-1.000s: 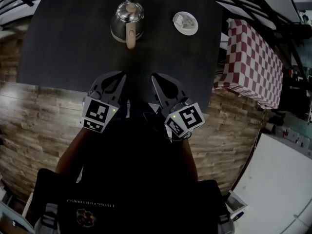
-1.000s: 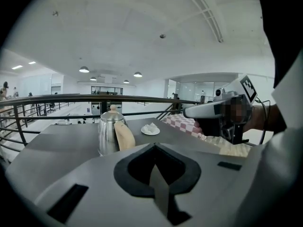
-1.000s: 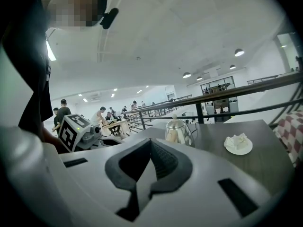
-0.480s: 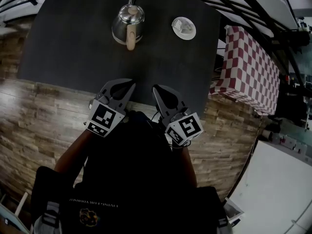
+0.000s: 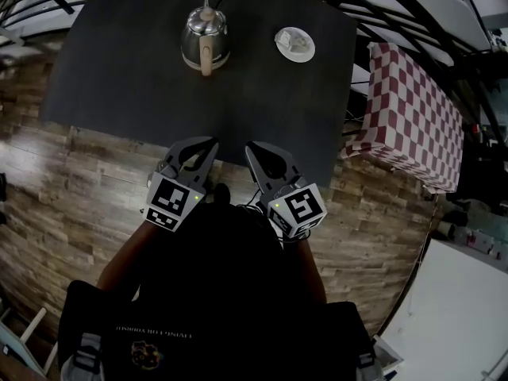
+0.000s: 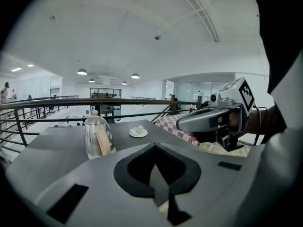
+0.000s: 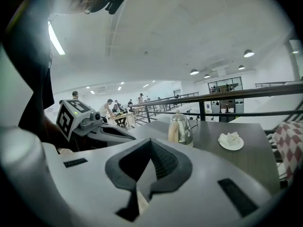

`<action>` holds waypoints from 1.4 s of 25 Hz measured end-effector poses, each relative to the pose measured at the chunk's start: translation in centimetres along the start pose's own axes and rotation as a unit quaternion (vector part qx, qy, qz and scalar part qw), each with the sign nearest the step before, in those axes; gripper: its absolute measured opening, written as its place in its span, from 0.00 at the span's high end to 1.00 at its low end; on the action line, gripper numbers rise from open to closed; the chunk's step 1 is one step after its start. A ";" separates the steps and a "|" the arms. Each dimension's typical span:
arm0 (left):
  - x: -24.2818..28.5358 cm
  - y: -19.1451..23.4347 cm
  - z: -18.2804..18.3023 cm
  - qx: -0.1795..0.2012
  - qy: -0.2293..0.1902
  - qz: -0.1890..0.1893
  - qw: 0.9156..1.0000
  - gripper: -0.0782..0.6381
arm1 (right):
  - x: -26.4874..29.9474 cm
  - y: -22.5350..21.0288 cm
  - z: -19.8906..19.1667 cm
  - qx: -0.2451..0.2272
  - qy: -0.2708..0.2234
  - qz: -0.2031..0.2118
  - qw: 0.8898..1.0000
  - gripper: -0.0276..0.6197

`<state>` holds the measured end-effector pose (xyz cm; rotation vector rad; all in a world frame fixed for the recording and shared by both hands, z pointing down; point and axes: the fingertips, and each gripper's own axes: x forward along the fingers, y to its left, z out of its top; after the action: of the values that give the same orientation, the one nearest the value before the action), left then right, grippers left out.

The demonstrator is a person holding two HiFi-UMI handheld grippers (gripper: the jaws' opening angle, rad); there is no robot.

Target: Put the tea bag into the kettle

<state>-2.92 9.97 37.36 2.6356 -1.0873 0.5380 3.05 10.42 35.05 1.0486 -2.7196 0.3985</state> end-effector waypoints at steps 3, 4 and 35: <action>-1.0 -1.5 -0.4 0.001 -0.002 0.009 1.000 0.88 | -1.3 0.7 -0.5 -0.002 -0.005 0.005 1.000 0.94; -1.3 -1.9 -0.6 0.002 -0.001 0.014 1.000 0.88 | -1.7 0.9 -0.7 -0.001 -0.007 0.006 1.000 0.94; -6.0 -15.6 -3.6 0.032 0.002 0.029 0.999 0.88 | -13.8 7.8 -5.8 -0.009 -0.036 0.044 0.998 0.94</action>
<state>3.42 25.84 36.90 2.6633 -1.1675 0.5990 8.29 26.42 35.27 0.9587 -2.8345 0.3574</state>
